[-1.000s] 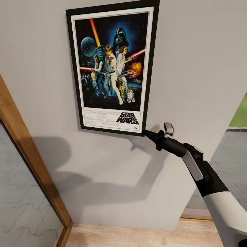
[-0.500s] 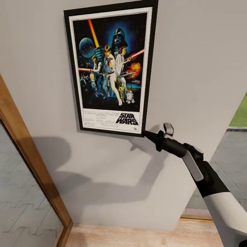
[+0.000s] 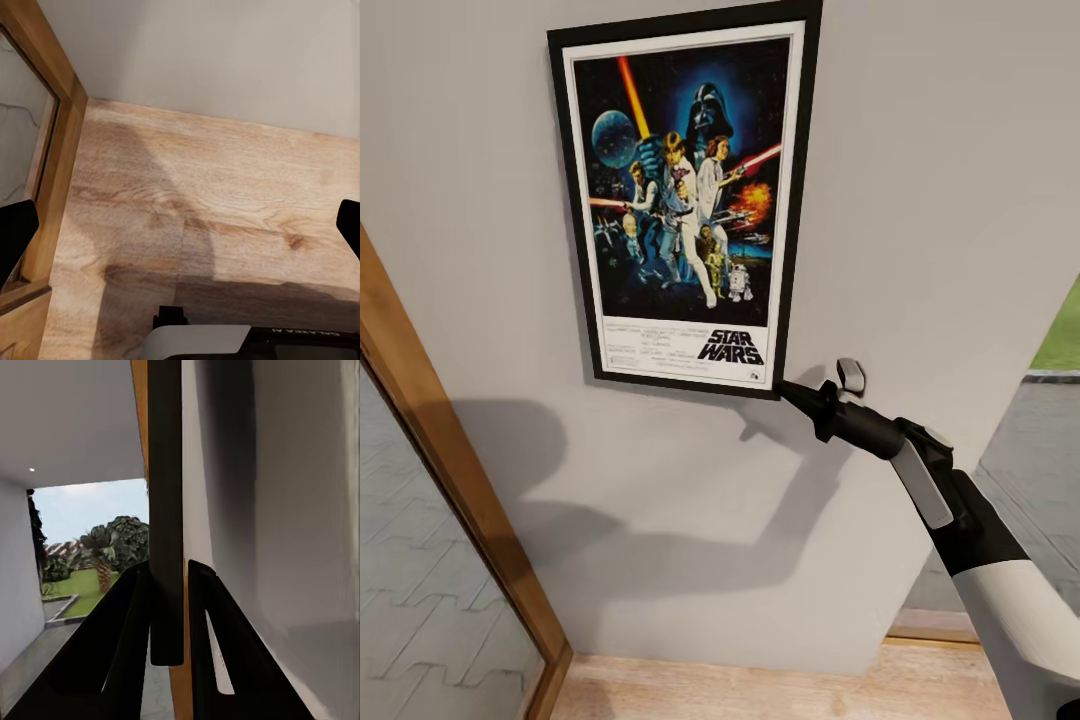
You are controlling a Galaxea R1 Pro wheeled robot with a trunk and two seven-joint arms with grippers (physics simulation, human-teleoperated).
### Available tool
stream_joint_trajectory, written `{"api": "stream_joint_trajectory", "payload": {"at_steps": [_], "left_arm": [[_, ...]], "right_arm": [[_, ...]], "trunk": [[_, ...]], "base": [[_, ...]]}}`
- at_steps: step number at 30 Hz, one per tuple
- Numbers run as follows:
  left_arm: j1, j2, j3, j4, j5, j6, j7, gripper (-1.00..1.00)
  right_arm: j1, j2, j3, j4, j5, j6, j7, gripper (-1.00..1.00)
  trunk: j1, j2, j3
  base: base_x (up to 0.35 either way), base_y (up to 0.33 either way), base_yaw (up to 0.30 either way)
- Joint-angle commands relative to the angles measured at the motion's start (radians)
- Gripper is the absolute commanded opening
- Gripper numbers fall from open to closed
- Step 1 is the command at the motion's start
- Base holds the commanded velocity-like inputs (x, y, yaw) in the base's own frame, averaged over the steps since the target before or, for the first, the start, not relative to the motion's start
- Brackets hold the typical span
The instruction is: Pick up the poster from the kitchen countertop and hang it on one of the wall nails in the kitchen.
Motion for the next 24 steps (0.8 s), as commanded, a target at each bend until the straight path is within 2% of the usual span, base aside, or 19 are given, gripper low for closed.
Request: {"api": "stream_joint_trajectory", "payload": {"at_steps": [1, 2, 3, 4, 5, 8, 9, 14, 24], "left_arm": [[0.000, 0.000, 0.002, -0.003, 0.002, 0.007, -0.006, 1.00], [0.000, 0.000, 0.002, -0.003, 0.002, 0.006, -0.006, 1.00], [0.000, 0.000, 0.003, -0.003, 0.002, 0.006, -0.006, 1.00], [0.000, 0.000, 0.003, -0.003, 0.002, 0.005, -0.006, 1.00], [0.000, 0.000, 0.003, -0.003, 0.002, 0.005, -0.006, 1.00], [0.000, 0.000, 0.003, -0.003, 0.002, 0.004, -0.006, 1.00], [0.000, 0.000, 0.004, -0.003, 0.002, 0.004, -0.006, 1.00], [0.000, 0.000, 0.003, -0.003, 0.002, 0.004, -0.006, 1.00], [0.000, 0.000, 0.002, -0.003, 0.002, 0.004, -0.006, 1.00]], "right_arm": [[-0.001, -0.001, 0.002, 0.001, -0.011, 0.011, 0.001, -1.00], [-0.001, -0.006, 0.066, -0.054, -0.064, 0.023, 0.077, -1.00], [-0.001, -0.002, 0.069, -0.082, -0.053, 0.017, 0.162, -1.00], [-0.001, -0.014, 0.066, -0.078, -0.061, 0.011, 0.157, -1.00], [-0.001, -0.001, 0.002, 0.001, -0.011, 0.010, 0.001, -1.00], [-0.001, -0.001, 0.002, 0.001, -0.011, 0.009, 0.001, -1.00], [-0.001, -0.001, 0.002, 0.002, -0.011, 0.009, 0.001, 1.00], [0.022, -0.002, -0.004, -0.007, -0.012, 0.009, 0.005, 1.00], [0.028, -0.002, -0.002, -0.041, -0.011, 0.010, 0.007, 1.00]], "trunk": [[0.001, -0.002, -0.002], [0.001, -0.002, -0.002], [0.001, -0.002, -0.002], [0.001, -0.002, -0.002], [0.001, -0.002, -0.002], [0.001, -0.002, -0.002], [0.001, -0.002, -0.002], [0.001, -0.002, -0.002], [0.001, -0.002, -0.002]], "base": [[0.175, 0.000, 0.000], [0.229, 0.000, 0.000], [0.197, 0.000, 0.000], [0.158, 0.000, 0.000], [0.126, 0.000, 0.000], [0.062, 0.000, 0.000], [0.026, 0.000, 0.000], [0.010, 0.000, 0.000], [0.001, 0.000, 0.000]]}}
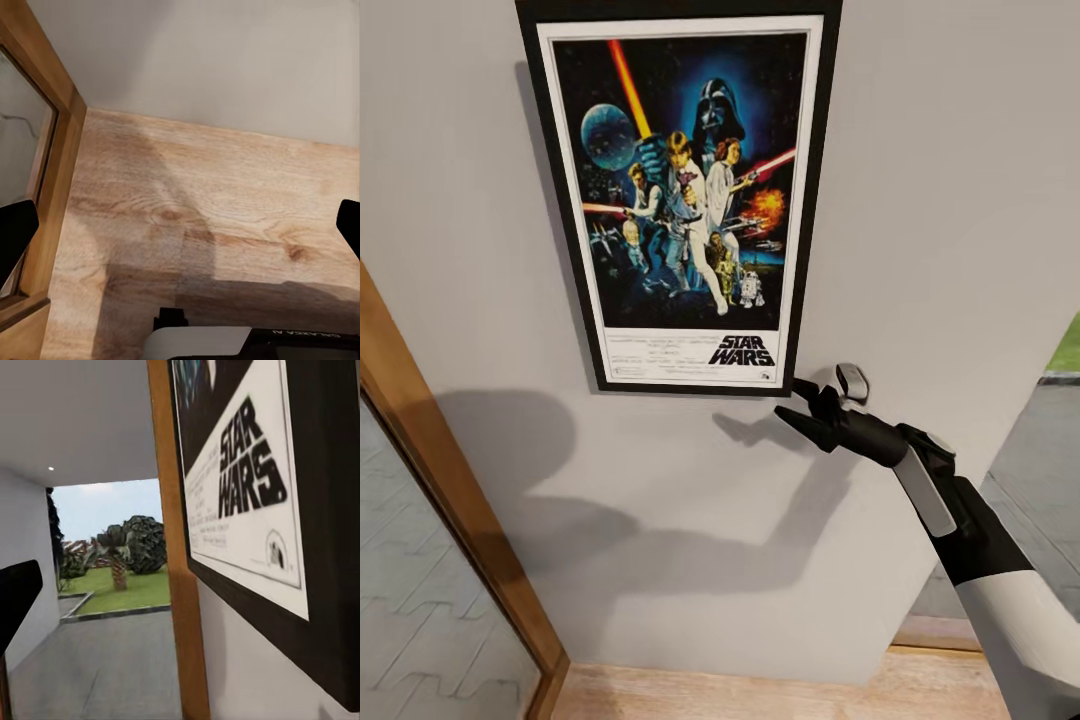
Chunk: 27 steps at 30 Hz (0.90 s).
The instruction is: Pick up the poster from the kitchen countertop and hang it on one of the wall nails in the kitchen.
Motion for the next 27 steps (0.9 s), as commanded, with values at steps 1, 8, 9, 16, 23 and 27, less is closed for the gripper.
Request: {"api": "stream_joint_trajectory", "payload": {"at_steps": [1, 8, 9, 16, 23, 27], "left_arm": [[0.000, 0.000, 0.002, -0.003, 0.002, 0.007, -0.006, 1.00], [0.000, 0.000, 0.002, -0.003, 0.002, 0.007, -0.006, 1.00], [0.000, 0.000, 0.002, -0.003, 0.002, 0.007, -0.006, 1.00], [0.000, 0.000, 0.002, -0.003, 0.002, 0.007, -0.006, 1.00], [0.000, 0.000, 0.002, -0.003, 0.002, 0.007, -0.006, 1.00], [0.000, 0.000, 0.002, -0.003, 0.002, 0.007, -0.006, 1.00]], "right_arm": [[-0.001, -0.001, 0.001, 0.001, -0.009, 0.003, -0.039, 1.00], [-0.001, 0.000, 0.002, 0.000, -0.009, 0.002, -0.040, 1.00], [0.000, -0.001, 0.002, 0.001, -0.009, 0.002, -0.040, 1.00], [0.001, 0.000, 0.003, 0.001, -0.009, 0.001, -0.038, 1.00], [0.008, -0.001, 0.002, 0.004, -0.009, 0.000, -0.036, 1.00], [0.077, -0.001, 0.002, -0.009, -0.008, -0.007, -0.028, 1.00]], "trunk": [[0.001, -0.002, -0.002], [0.001, -0.002, -0.002], [0.001, -0.002, -0.002], [0.001, -0.002, -0.002], [0.001, -0.002, -0.002], [0.001, -0.002, -0.002]], "base": [[0.000, 0.000, 0.000], [-0.074, 0.000, 0.000], [-0.102, 0.000, 0.000], [-0.140, 0.000, 0.000], [-0.204, 0.000, 0.000], [-0.252, 0.000, 0.000]]}}
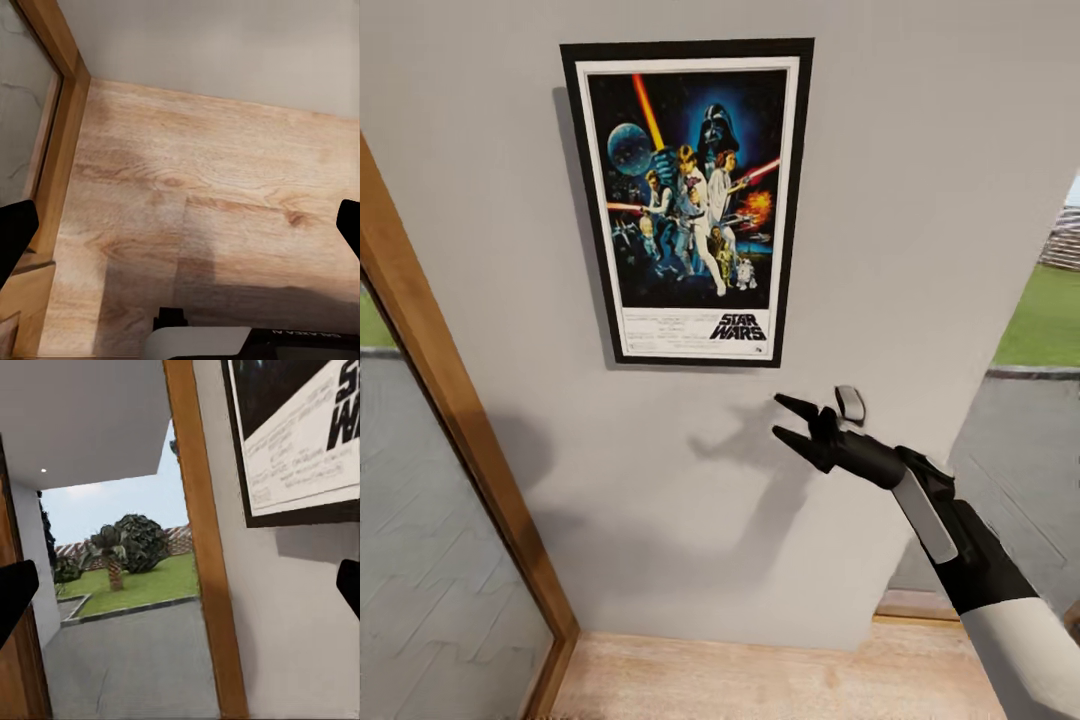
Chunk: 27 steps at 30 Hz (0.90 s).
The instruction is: Pick up the poster from the kitchen countertop and hang it on one of the wall nails in the kitchen.
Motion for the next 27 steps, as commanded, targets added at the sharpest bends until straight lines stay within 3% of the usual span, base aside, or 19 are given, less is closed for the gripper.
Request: {"api": "stream_joint_trajectory", "payload": {"at_steps": [1, 2, 4, 7, 8, 12, 13, 16, 17, 19, 20, 22, 24, 25, 27], "left_arm": [[0.000, -0.001, 0.002, -0.003, 0.003, 0.007, -0.006, 1.00], [0.000, -0.001, 0.002, -0.003, 0.003, 0.007, -0.007, 1.00], [0.000, -0.001, 0.002, -0.003, 0.004, 0.007, -0.007, 1.00], [0.000, -0.001, 0.003, -0.003, 0.006, 0.006, -0.007, 1.00], [0.000, -0.002, 0.004, -0.002, 0.008, 0.000, -0.008, 1.00], [0.000, -0.002, 0.005, -0.001, 0.009, -0.026, -0.008, 1.00], [0.000, -0.002, 0.004, 0.000, 0.010, -0.037, -0.009, 1.00], [0.000, -0.003, 0.004, 0.001, 0.009, -0.040, -0.009, 1.00], [0.000, -0.004, 0.003, 0.002, 0.009, -0.041, -0.008, 1.00], [0.000, -0.006, 0.001, 0.022, 0.009, -0.042, -0.007, 1.00], [0.000, -0.007, -0.005, 0.059, 0.009, -0.042, -0.007, 1.00], [0.000, -0.009, -0.009, 0.099, 0.009, -0.043, -0.007, 1.00], [0.000, -0.009, -0.009, 0.125, 0.009, -0.044, -0.007, 1.00], [0.000, -0.008, -0.007, 0.154, 0.008, -0.045, -0.007, 1.00], [0.000, -0.008, -0.007, 0.189, 0.006, -0.051, -0.006, 1.00]], "right_arm": [[0.090, -0.001, 0.000, -0.006, -0.009, -0.034, 0.006, 1.00], [0.168, -0.008, 0.000, -0.007, -0.006, -0.101, 0.007, 1.00], [0.224, -0.020, 0.000, -0.004, 0.015, -0.131, 0.007, 1.00], [0.320, -0.029, -0.002, 0.008, 0.097, -0.181, 0.006, 1.00], [0.406, -0.034, -0.004, 0.072, 0.148, -0.277, 0.005, 1.00], [0.450, -0.040, -0.005, 0.214, 0.170, -0.328, 0.003, 1.00], [0.461, -0.044, -0.005, 0.406, 0.190, -0.388, 0.000, 1.00], [0.464, -0.044, -0.005, 0.575, 0.197, -0.454, -0.002, 1.00], [0.465, -0.044, -0.004, 0.743, 0.199, -0.492, -0.008, 1.00], [0.465, -0.042, -0.004, 0.852, 0.200, -0.505, -0.019, 1.00], [0.465, -0.040, -0.004, 0.948, 0.200, -0.513, -0.065, 1.00], [0.465, -0.037, -0.003, 1.021, 0.201, -0.517, -0.154, 1.00], [0.465, -0.034, -0.001, 1.057, 0.201, -0.517, -0.238, 1.00], [0.466, -0.030, 0.000, 1.088, 0.201, -0.516, -0.333, 1.00], [0.466, -0.023, 0.001, 1.119, 0.202, -0.516, -0.433, 1.00]], "trunk": [[0.000, -0.002, -0.002], [0.000, -0.002, -0.002], [0.000, -0.002, -0.002], [0.000, -0.002, -0.002], [0.000, -0.002, -0.002], [0.000, -0.002, -0.002], [0.000, -0.002, -0.002], [0.000, -0.002, -0.002], [0.000, -0.002, -0.002], [0.000, -0.002, -0.002], [0.000, -0.002, -0.002], [0.000, -0.002, -0.002], [0.000, -0.002, -0.002], [0.000, -0.002, -0.002], [0.000, -0.002, -0.002]], "base": [[-0.071, 0.000, 0.000], [-0.029, 0.000, 0.000], [-0.019, 0.000, 0.000], [-0.007, 0.000, 0.000], [-0.002, 0.000, 0.000], [0.000, 0.000, 0.000], [0.000, 0.000, 0.000], [0.000, 0.000, 0.000], [0.000, 0.000, 0.000], [0.000, 0.000, 0.000], [0.000, 0.000, 0.000], [0.000, 0.000, 0.000], [0.000, 0.000, 0.000], [0.000, 0.000, 0.000], [0.000, 0.000, 0.000]]}}
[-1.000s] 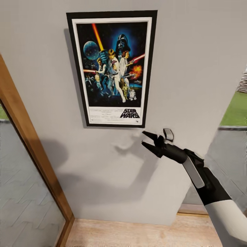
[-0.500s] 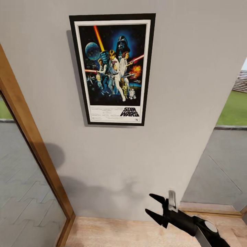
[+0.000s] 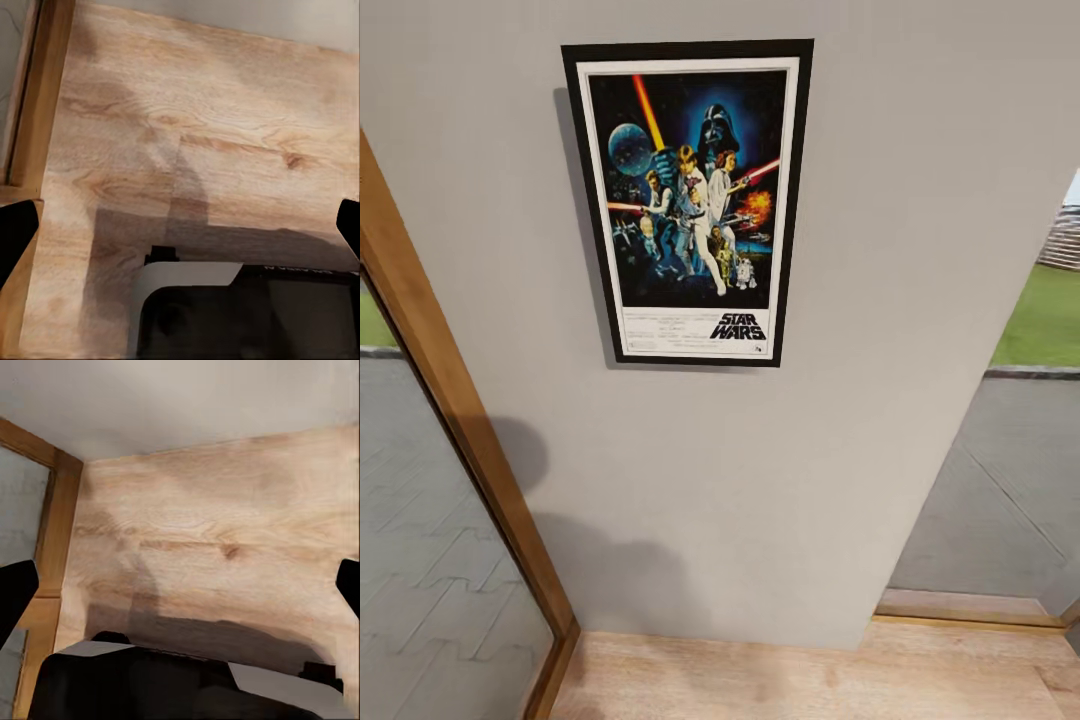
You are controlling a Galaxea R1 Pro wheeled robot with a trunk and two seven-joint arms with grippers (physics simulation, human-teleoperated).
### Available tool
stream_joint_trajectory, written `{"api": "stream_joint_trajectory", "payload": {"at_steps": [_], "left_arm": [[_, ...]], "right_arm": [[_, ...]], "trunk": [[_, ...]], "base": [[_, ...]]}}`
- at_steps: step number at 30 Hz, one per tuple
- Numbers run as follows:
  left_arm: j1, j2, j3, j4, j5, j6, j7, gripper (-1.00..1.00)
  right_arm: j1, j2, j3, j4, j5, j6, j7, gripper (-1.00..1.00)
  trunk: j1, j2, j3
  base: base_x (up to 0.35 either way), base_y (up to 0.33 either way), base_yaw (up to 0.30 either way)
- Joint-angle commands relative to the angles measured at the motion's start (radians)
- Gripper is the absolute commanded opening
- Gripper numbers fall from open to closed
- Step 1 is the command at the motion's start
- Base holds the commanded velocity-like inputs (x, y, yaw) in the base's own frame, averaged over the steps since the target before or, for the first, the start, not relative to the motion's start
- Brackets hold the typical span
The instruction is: Pick up the poster from the kitchen countertop and hang it on one of the wall nails in the kitchen.
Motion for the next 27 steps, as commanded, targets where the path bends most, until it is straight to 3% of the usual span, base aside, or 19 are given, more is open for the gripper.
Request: {"api": "stream_joint_trajectory", "payload": {"at_steps": [1, 4, 5, 11, 16, 27], "left_arm": [[0.000, 0.000, 0.003, 0.038, 0.002, -0.010, -0.006, 1.00], [0.000, 0.000, 0.001, 0.101, 0.000, -0.053, -0.005, 1.00], [0.000, 0.000, 0.001, 0.141, -0.001, -0.085, -0.003, 1.00], [0.000, 0.005, 0.007, 0.241, -0.003, -0.134, 0.002, 1.00], [0.000, 0.013, 0.009, 0.307, -0.004, -0.148, 0.004, 1.00], [0.000, 0.017, 0.007, 0.336, -0.004, -0.163, 0.005, 1.00]], "right_arm": [[-0.001, 0.009, 0.009, 0.032, -0.008, -0.005, -0.101, 1.00], [-0.001, 0.023, 0.009, 0.071, -0.008, -0.003, -0.253, 1.00], [-0.001, 0.032, 0.009, 0.091, -0.009, -0.001, -0.361, 1.00], [-0.001, 0.048, 0.008, 0.134, -0.009, 0.001, -0.612, 1.00], [-0.001, 0.050, 0.009, 0.145, -0.010, 0.003, -0.660, 1.00], [-0.001, 0.059, 0.009, 0.149, -0.010, 0.004, -0.677, 1.00]], "trunk": [[0.001, -0.002, -0.002], [0.001, -0.002, -0.002], [0.001, -0.002, -0.002], [0.001, -0.002, -0.002], [0.001, -0.002, -0.002], [0.001, -0.002, -0.002]], "base": [[0.000, 0.000, 0.000], [0.000, 0.000, 0.000], [0.000, 0.000, 0.000], [0.000, 0.000, 0.000], [0.000, 0.000, 0.000], [0.000, 0.000, 0.000]]}}
